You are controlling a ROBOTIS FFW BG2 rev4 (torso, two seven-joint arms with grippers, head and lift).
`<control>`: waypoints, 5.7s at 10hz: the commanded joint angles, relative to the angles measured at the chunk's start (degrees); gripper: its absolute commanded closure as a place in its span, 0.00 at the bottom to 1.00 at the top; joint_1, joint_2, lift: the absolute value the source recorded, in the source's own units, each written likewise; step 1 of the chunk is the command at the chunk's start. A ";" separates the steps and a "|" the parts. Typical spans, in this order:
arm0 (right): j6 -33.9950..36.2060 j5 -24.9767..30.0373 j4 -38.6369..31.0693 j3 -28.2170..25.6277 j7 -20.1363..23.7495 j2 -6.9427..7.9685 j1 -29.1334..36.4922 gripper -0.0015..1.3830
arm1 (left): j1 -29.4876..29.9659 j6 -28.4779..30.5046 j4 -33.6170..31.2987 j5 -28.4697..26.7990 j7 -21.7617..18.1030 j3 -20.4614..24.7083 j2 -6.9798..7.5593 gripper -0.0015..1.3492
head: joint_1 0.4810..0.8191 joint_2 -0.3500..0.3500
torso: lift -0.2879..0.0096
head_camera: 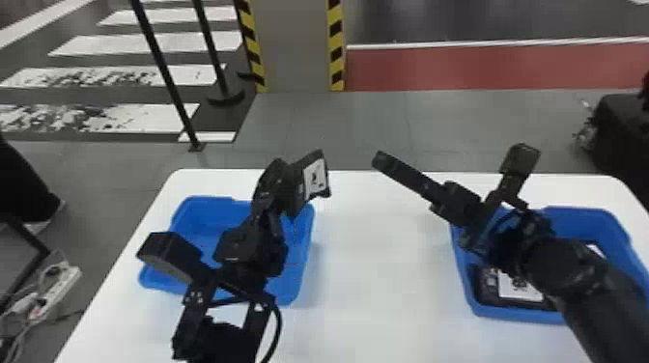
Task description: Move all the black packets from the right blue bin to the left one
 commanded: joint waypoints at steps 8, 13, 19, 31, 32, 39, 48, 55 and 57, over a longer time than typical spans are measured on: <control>-1.03 12.65 -22.65 -5.35 -8.21 -2.28 12.05 0.13 | -1.58 -0.21 7.73 -14.30 6.02 9.50 -0.21 0.43 | 0.63 0.84 | 0.60; 9.94 31.46 -53.45 -18.79 -24.65 -2.28 32.30 0.13 | 0.25 -10.34 7.59 -9.65 6.02 3.78 -0.21 0.09 | 0.63 0.68 | 0.60; 17.95 40.07 -52.89 -26.79 -36.51 -3.07 35.96 0.13 | 1.94 -13.01 7.45 -9.12 5.93 2.47 -0.21 0.09 | 0.63 0.37 | 0.60; 24.14 40.87 -40.23 -20.73 -37.83 -1.23 27.10 0.15 | 2.36 -11.32 7.45 -8.24 5.05 2.29 -0.21 0.09 | 0.63 0.39 | 0.60; 24.70 40.43 -38.12 -20.73 -37.83 -1.14 25.83 0.25 | 2.36 -11.32 7.45 -8.24 4.96 2.20 -0.06 0.09 | 0.63 0.41 | 0.60; 31.17 38.32 -37.98 -19.67 -37.74 -0.87 24.99 0.90 | 2.36 -11.88 7.45 -7.27 4.79 1.94 -0.06 0.09 | 0.63 0.44 | 0.60; 31.74 26.63 -71.17 -25.38 -37.74 -3.51 41.16 0.93 | 1.94 -13.85 7.45 -1.82 4.79 0.88 -0.21 0.09 | 0.63 0.50 | 0.60; 18.52 16.17 -40.37 -23.36 -17.35 -3.60 20.35 0.93 | 1.94 -13.01 7.59 4.51 4.79 -1.22 -0.15 0.09 | 0.63 0.55 | 0.60; 16.13 11.33 -26.73 -19.32 -11.38 -3.60 13.60 0.93 | 1.66 -13.01 7.45 5.12 4.87 -1.84 -0.21 0.09 | 0.63 0.56 | 0.60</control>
